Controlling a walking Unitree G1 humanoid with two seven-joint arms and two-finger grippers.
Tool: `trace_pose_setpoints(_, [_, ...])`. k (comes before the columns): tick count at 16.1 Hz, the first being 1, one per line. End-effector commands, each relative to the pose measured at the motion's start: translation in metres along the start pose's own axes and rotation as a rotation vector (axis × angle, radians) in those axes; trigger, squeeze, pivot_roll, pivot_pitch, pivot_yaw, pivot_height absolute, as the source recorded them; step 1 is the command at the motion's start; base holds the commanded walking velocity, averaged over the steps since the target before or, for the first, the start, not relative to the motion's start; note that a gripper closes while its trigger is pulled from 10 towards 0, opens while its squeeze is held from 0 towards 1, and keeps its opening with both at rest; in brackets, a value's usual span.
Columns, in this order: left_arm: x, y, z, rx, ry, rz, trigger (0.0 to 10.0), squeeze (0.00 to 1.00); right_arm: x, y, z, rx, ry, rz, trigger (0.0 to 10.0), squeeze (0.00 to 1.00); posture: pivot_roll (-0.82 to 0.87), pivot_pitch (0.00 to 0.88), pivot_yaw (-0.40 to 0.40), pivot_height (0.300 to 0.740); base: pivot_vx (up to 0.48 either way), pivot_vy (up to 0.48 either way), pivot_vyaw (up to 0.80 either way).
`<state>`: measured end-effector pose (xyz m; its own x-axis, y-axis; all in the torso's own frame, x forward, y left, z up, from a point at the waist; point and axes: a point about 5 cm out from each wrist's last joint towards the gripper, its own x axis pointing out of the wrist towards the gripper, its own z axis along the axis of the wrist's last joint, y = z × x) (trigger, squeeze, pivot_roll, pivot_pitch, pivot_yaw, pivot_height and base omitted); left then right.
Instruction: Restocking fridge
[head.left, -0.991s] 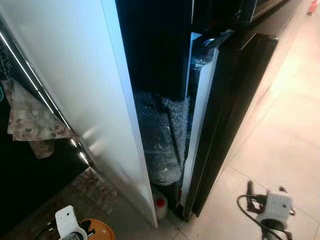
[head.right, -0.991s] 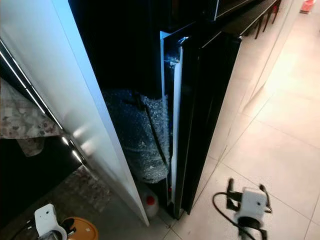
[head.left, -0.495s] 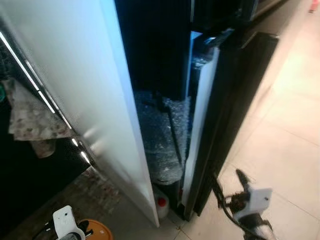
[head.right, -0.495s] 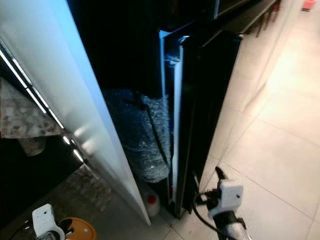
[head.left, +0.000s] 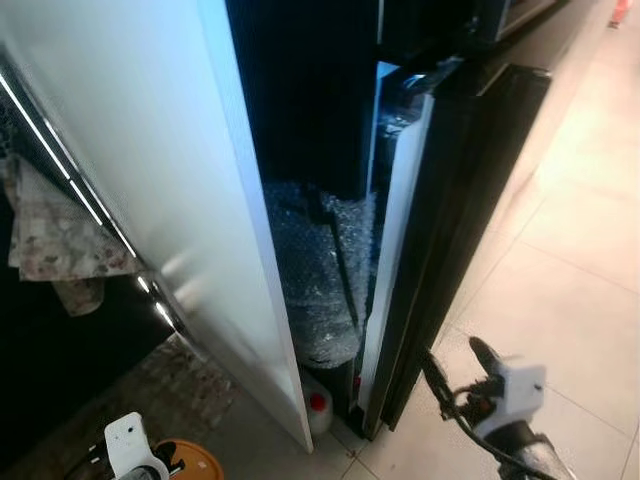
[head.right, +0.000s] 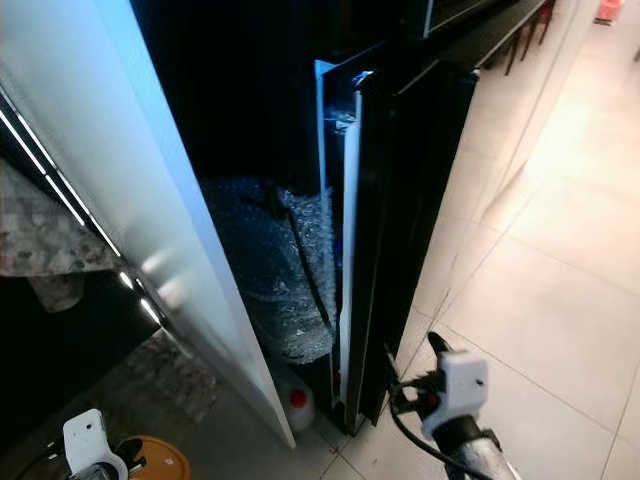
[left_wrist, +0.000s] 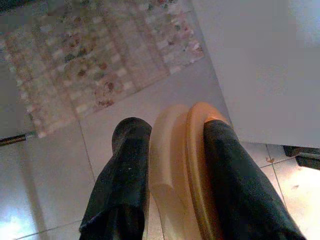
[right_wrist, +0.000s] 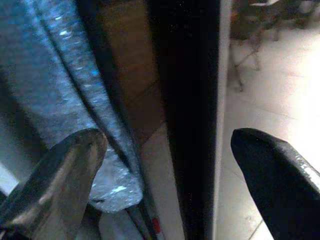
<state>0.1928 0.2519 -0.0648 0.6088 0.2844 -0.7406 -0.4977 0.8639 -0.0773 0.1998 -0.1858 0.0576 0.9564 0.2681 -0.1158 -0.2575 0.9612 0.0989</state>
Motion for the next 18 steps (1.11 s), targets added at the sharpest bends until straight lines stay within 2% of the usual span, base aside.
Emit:
trace_pose_setpoints(1, [-0.001, 0.003, -0.004, 0.013, 0.007, 0.012, 10.0, 0.00, 0.004, 0.007, 0.004, -0.010, 0.007, 0.039, 10.0, 1.00, -0.13, 0.000, 0.066, 0.740, 0.000, 0.000, 0.00])
trace_pose_setpoints(4, [-0.001, 0.001, -0.005, 0.012, 0.009, 0.009, 10.0, 0.00, 0.014, 0.011, 0.009, -0.066, 0.032, 0.069, 10.0, 1.00, -0.13, 0.000, 0.059, 0.740, 0.000, 0.000, 0.00])
trace_pose_setpoints(5, [-0.001, 0.000, -0.005, 0.010, 0.009, 0.007, 10.0, 0.00, 0.018, 0.010, 0.009, -0.100, 0.047, 0.060, 10.0, 0.11, -0.13, 0.000, 0.055, 0.740, 0.000, 0.000, 0.00])
trace_pose_setpoints(6, [-0.001, -0.001, -0.005, 0.009, 0.008, 0.006, 10.0, 0.00, 0.021, 0.009, 0.010, -0.111, 0.050, 0.057, 10.0, 0.00, -0.12, 0.000, 0.051, 0.740, 0.000, 0.000, 0.00])
trace_pose_setpoints(9, [-0.001, -0.003, -0.006, 0.000, 0.009, 0.003, 10.0, 0.00, 0.026, 0.016, 0.013, -0.123, 0.050, 0.093, 10.0, 0.00, -0.12, 0.000, 0.045, 0.740, 0.000, 0.000, 0.00])
trace_pose_setpoints(15, [-0.001, -0.005, -0.008, 0.001, 0.010, -0.001, 10.0, 0.00, 0.041, 0.015, 0.023, -0.193, 0.010, -0.029, 10.0, 0.00, -0.12, 0.000, 0.041, 0.740, 0.000, 0.000, 0.00])
trace_pose_setpoints(16, [-0.001, -0.005, -0.008, 0.005, 0.012, -0.003, 10.0, 0.00, 0.045, 0.016, 0.024, -0.138, 0.004, -0.053, 10.0, 0.00, -0.12, 0.000, 0.040, 0.740, 0.000, 0.000, 0.00])
trace_pose_setpoints(18, [-0.001, -0.006, -0.008, 0.003, 0.012, -0.005, 10.0, 0.00, 0.047, 0.021, 0.025, -0.132, 0.000, -0.041, 10.0, 0.00, -0.12, 0.000, 0.038, 0.740, 0.000, 0.000, 0.00])
